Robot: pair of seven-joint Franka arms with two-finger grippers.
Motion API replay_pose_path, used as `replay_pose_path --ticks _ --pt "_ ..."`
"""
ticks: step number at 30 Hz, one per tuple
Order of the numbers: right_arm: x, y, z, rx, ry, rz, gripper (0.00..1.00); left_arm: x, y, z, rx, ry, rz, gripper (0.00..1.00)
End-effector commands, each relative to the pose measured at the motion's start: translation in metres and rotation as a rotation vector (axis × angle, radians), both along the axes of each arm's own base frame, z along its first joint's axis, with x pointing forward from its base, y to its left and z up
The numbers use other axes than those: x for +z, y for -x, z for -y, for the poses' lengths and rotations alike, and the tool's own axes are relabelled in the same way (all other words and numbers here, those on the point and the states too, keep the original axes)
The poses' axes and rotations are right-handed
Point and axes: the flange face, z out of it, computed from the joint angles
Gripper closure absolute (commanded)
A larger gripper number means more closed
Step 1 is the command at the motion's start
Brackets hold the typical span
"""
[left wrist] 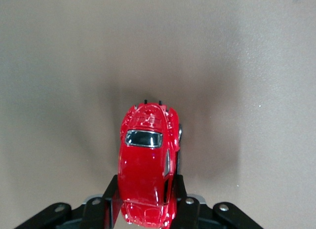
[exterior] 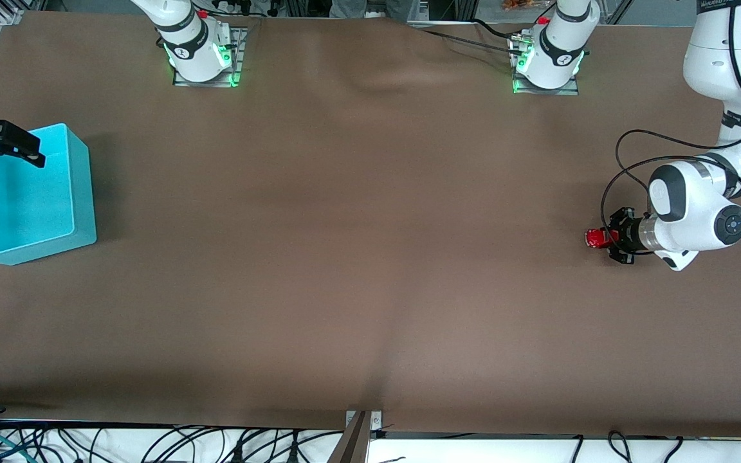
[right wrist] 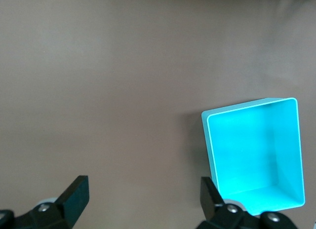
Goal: Wind red beetle toy and store in blue box
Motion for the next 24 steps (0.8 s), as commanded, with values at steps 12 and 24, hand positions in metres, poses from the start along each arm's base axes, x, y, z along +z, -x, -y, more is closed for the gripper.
replay_pose_path --ticks 12,24 --pt "0.007 -0.002 -0.002 -0.008 0.006 0.012 0.0 -0.041 -0.008 -0.023 -0.016 -0.024 -0.017 0.45" --pt "0.008 -0.001 -0.002 -0.008 0.007 0.013 0.0 -0.034 -0.014 -0.023 -0.003 -0.019 -0.008 0.14"
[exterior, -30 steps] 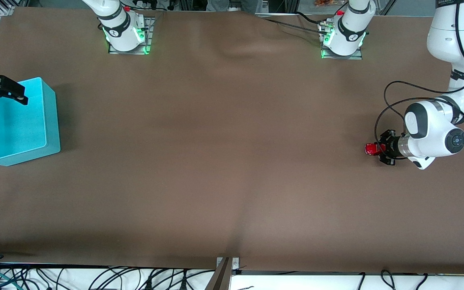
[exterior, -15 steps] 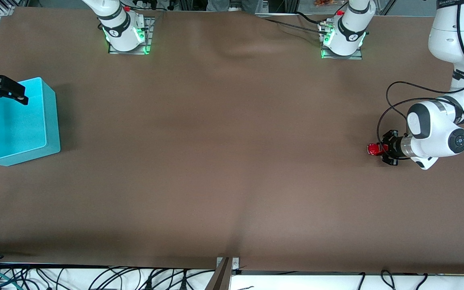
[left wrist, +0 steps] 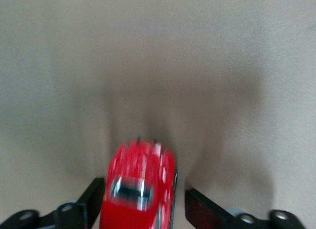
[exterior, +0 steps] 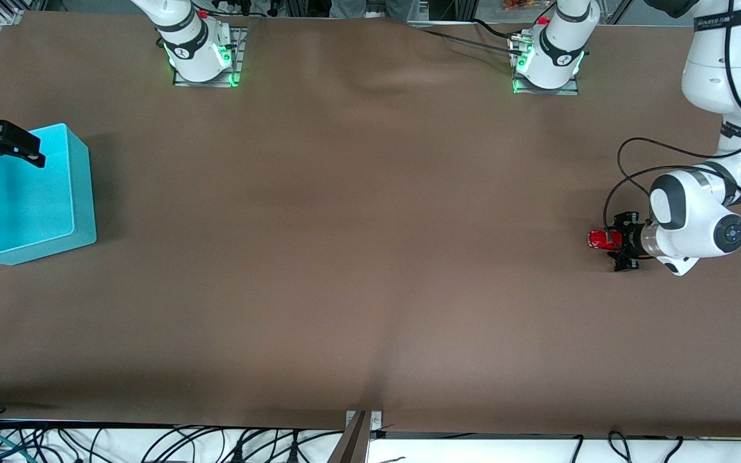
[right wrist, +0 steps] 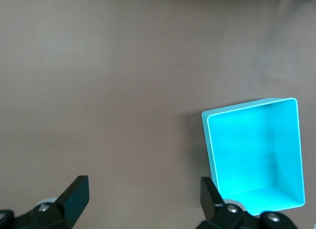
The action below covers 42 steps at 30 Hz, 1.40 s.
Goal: Wind red beetle toy and store in blue box
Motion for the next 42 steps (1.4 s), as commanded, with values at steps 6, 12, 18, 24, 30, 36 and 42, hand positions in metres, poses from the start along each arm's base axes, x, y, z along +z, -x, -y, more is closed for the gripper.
replay_pose_path --ticks 6,12,18,24,30,36,42 --pt "0.007 -0.002 -0.002 -0.009 0.007 0.012 0.0 -0.006 -0.008 -0.005 -0.014 -0.003 0.01 0.14" --pt "0.007 -0.002 -0.003 -0.007 0.006 0.012 0.0 0.008 -0.009 -0.004 -0.019 0.008 0.007 0.15" --pt "0.007 -0.002 -0.003 -0.007 0.006 0.012 0.0 0.028 -0.014 -0.001 -0.028 0.021 0.0 0.15" --pt "0.007 -0.002 -0.003 -0.007 0.007 0.012 0.0 0.059 -0.024 0.003 -0.041 0.043 -0.028 0.15" --pt "0.007 -0.002 -0.002 -0.009 0.007 0.01 0.0 0.09 -0.034 0.007 -0.099 0.075 -0.04 0.15" --pt "0.007 -0.002 -0.003 -0.007 0.007 0.01 0.0 0.133 -0.035 0.017 -0.3 0.141 -0.006 0.14" --pt "0.007 -0.002 -0.002 -0.009 0.007 0.01 0.0 0.186 -0.04 0.032 -0.551 0.177 0.093 0.0"
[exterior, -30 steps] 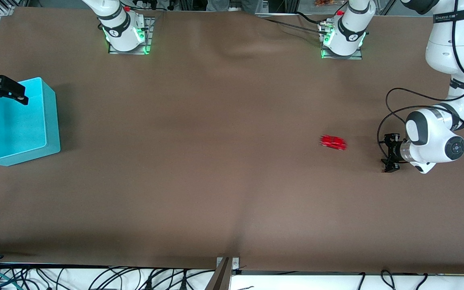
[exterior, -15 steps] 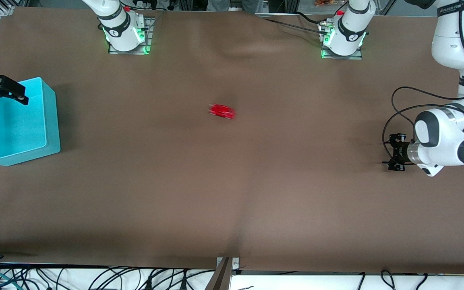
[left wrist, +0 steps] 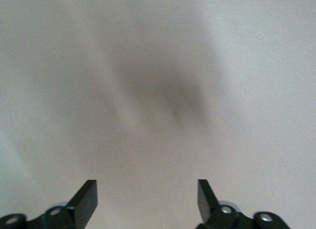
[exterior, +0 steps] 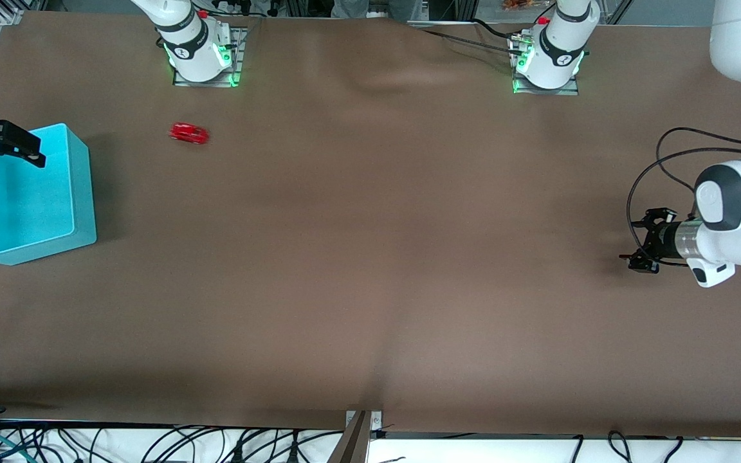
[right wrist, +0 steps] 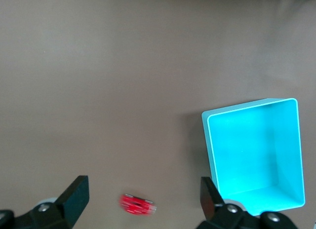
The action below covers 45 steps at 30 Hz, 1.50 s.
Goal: Wind red beetle toy and store in blue box
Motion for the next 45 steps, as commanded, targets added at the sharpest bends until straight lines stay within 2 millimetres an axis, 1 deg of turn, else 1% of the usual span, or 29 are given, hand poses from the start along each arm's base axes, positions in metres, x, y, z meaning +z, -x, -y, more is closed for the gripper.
replay_pose_path --ticks 1,5,9,11,14,18,24,27,30,35,39,45 --pt "0.007 -0.002 -0.001 -0.01 0.007 0.01 0.0 0.057 0.0 0.013 -0.21 0.042 0.091 0.0" --pt "0.008 -0.001 -0.001 -0.01 0.007 0.011 0.0 0.084 -0.006 0.016 -0.315 0.052 0.153 0.0" --pt "0.007 -0.002 -0.001 -0.009 0.007 0.01 0.0 0.112 -0.018 0.029 -0.436 0.07 0.198 0.0" --pt "0.008 -0.001 -0.001 -0.01 0.007 0.011 0.0 0.129 -0.022 0.03 -0.494 0.079 0.215 0.0" --pt "0.008 -0.001 -0.001 -0.01 0.007 0.011 0.0 0.149 -0.025 0.031 -0.567 0.096 0.225 0.0" --pt "0.007 -0.001 -0.001 -0.01 0.007 0.008 0.0 0.176 -0.029 0.033 -0.619 0.104 0.243 0.0" --pt "0.008 -0.001 -0.001 -0.007 0.01 0.009 0.0 0.203 -0.035 0.032 -0.728 0.076 0.297 0.0" --pt "0.007 -0.002 -0.001 -0.007 0.012 0.009 0.0 0.215 -0.038 0.033 -0.794 0.074 0.325 0.0" --pt "0.007 -0.002 -0.001 -0.006 0.012 0.009 0.0 0.222 -0.039 0.033 -0.842 0.071 0.341 0.0" --pt "0.007 -0.002 -0.002 -0.001 0.012 0.009 0.0 0.228 -0.039 0.036 -0.889 0.073 0.353 0.0" --pt "0.006 -0.002 -0.002 0.002 0.012 0.007 0.0 0.228 -0.039 0.037 -0.926 0.078 0.355 0.0" --pt "0.006 -0.002 -0.002 0.007 0.01 0.006 0.0 0.238 -0.035 0.038 -0.942 0.084 0.359 0.0"
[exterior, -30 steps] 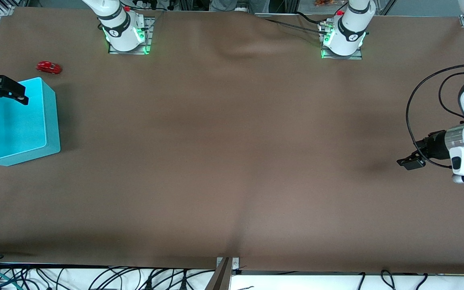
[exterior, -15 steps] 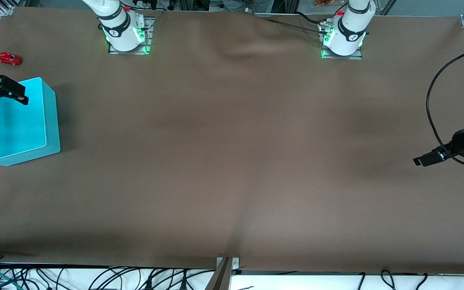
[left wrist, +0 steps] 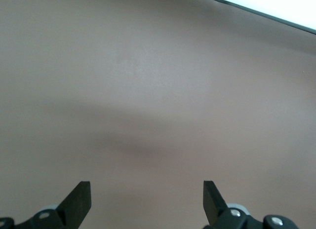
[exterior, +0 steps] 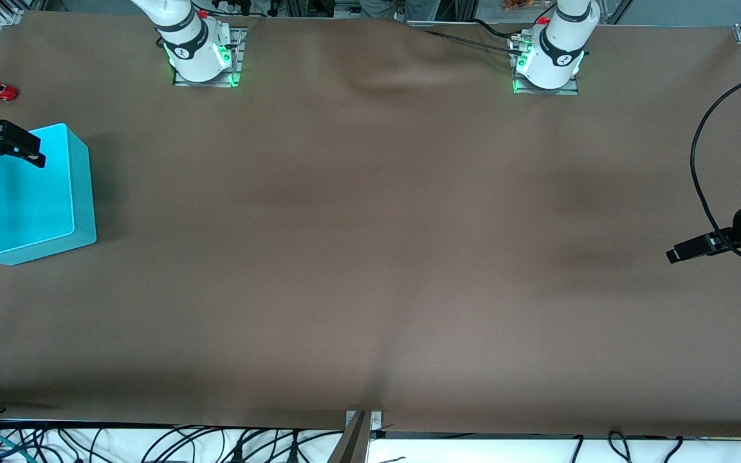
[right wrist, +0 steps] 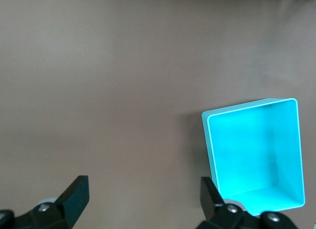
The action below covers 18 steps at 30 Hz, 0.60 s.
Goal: Wind red beetle toy and store in blue box
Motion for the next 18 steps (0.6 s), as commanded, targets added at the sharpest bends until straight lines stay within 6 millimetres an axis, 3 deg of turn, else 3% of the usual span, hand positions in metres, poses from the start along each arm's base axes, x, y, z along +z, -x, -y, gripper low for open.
replay_pose_path --ticks 1,18 --pt "0.006 -0.001 -0.002 0.006 0.01 0.007 0.0 0.016 0.005 0.002 -0.048 -0.019 -0.001 0.0" --pt "0.007 0.001 0.003 0.0 0.002 -0.004 0.0 0.023 0.011 0.013 -0.132 -0.018 -0.014 0.0"
